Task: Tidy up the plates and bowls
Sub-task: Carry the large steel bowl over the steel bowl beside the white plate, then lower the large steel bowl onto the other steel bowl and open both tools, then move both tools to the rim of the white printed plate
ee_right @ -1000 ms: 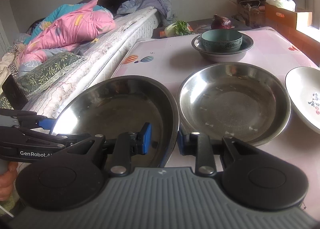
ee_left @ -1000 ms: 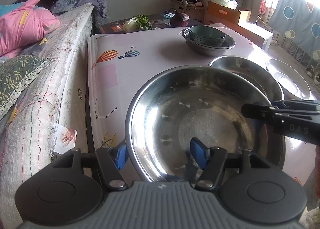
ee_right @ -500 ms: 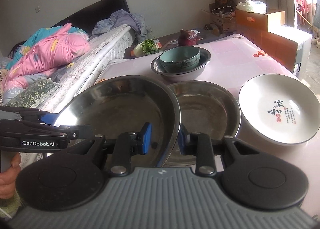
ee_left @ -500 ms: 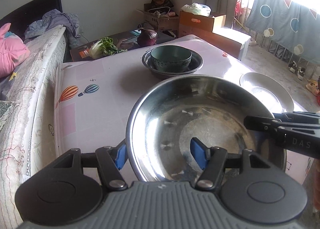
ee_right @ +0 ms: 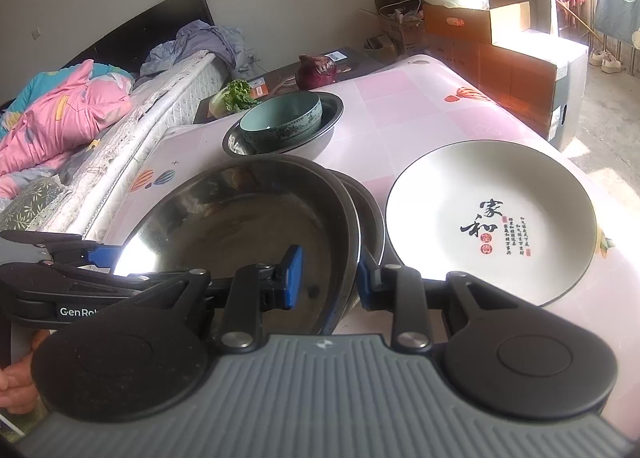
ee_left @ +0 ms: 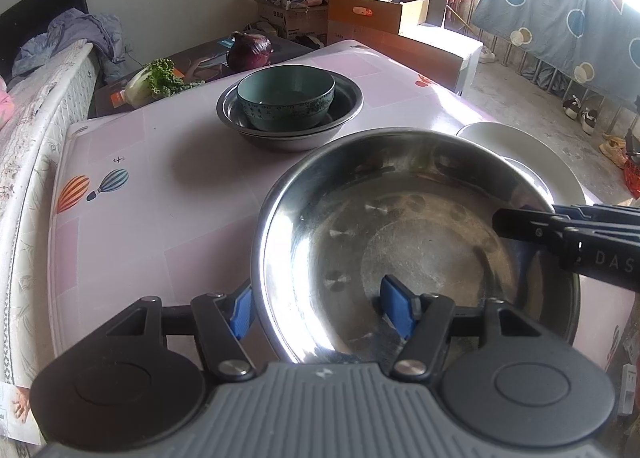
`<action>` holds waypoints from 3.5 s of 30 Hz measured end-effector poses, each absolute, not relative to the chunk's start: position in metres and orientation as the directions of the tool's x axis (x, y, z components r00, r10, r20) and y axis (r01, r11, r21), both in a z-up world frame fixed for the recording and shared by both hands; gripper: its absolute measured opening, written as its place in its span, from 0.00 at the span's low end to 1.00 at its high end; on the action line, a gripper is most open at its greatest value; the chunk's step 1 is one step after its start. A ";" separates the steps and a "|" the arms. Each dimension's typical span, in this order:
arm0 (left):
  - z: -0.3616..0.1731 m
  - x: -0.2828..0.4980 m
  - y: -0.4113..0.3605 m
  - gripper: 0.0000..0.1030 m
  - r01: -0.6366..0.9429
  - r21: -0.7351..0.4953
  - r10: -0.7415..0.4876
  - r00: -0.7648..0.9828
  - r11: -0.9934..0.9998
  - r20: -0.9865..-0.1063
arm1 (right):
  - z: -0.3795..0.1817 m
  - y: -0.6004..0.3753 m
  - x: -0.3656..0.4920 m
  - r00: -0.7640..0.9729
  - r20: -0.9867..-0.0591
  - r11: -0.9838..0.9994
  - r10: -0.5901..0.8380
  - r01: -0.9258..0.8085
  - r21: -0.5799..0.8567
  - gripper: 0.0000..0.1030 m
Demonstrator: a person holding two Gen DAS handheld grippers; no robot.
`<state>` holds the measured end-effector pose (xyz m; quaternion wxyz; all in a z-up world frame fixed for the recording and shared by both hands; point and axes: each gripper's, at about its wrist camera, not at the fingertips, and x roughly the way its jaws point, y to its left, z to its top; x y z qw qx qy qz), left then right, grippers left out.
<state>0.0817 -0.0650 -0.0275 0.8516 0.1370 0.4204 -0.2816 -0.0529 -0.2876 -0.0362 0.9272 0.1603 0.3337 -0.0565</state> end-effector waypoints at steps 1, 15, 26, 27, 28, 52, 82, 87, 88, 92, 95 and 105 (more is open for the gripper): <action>-0.028 0.082 -0.066 0.63 0.594 -0.003 -0.362 0.486 0.804 -0.796 | -0.037 -0.288 -0.051 0.769 -0.639 0.942 0.003 0.211 0.259 0.27; -0.040 0.090 -0.078 0.63 0.592 0.004 -0.332 0.458 0.806 -0.825 | -0.051 -0.299 -0.035 0.746 -0.666 0.935 0.019 0.223 0.276 0.27; -0.039 0.091 -0.083 0.64 0.601 0.037 -0.323 0.478 0.798 -0.817 | -0.058 -0.310 -0.025 0.742 -0.669 0.922 0.031 0.237 0.306 0.27; -0.038 0.092 -0.083 0.64 0.600 0.035 -0.323 0.478 0.799 -0.816 | -0.058 -0.310 -0.024 0.742 -0.670 0.922 0.030 0.238 0.305 0.27; -0.038 0.092 -0.082 0.64 0.600 0.035 -0.324 0.480 0.799 -0.815 | -0.059 -0.310 -0.023 0.742 -0.669 0.922 0.030 0.238 0.306 0.27; -0.018 0.072 -0.076 0.78 0.609 -0.017 -0.409 0.512 0.793 -0.755 | -0.042 -0.326 -0.056 0.788 -0.615 0.896 -0.014 0.283 0.342 0.51; -0.055 -0.026 -0.179 0.64 0.736 -0.070 -0.571 0.458 0.673 -0.681 | -0.044 -0.513 -0.124 0.833 -0.554 0.894 0.001 0.248 0.374 0.51; -0.074 -0.022 -0.189 0.58 0.728 -0.043 -0.533 0.460 0.685 -0.710 | -0.055 -0.542 -0.100 0.839 -0.540 0.869 0.062 0.221 0.442 0.51; -0.076 -0.020 -0.190 0.57 0.725 -0.047 -0.531 0.457 0.687 -0.713 | -0.058 -0.548 -0.093 0.837 -0.541 0.861 0.077 0.217 0.459 0.51; -0.077 -0.012 -0.193 0.57 0.719 -0.112 -0.570 0.435 0.686 -0.697 | -0.071 -0.570 -0.066 0.826 -0.542 0.832 0.153 0.187 0.521 0.51; -0.077 -0.008 -0.197 0.59 0.719 -0.156 -0.605 0.424 0.677 -0.674 | -0.082 -0.580 -0.045 0.813 -0.549 0.820 0.194 0.173 0.546 0.51; -0.084 0.001 -0.205 0.60 0.707 -0.201 -0.617 0.399 0.678 -0.678 | -0.111 -0.596 0.031 0.747 -0.573 0.805 0.337 0.087 0.587 0.48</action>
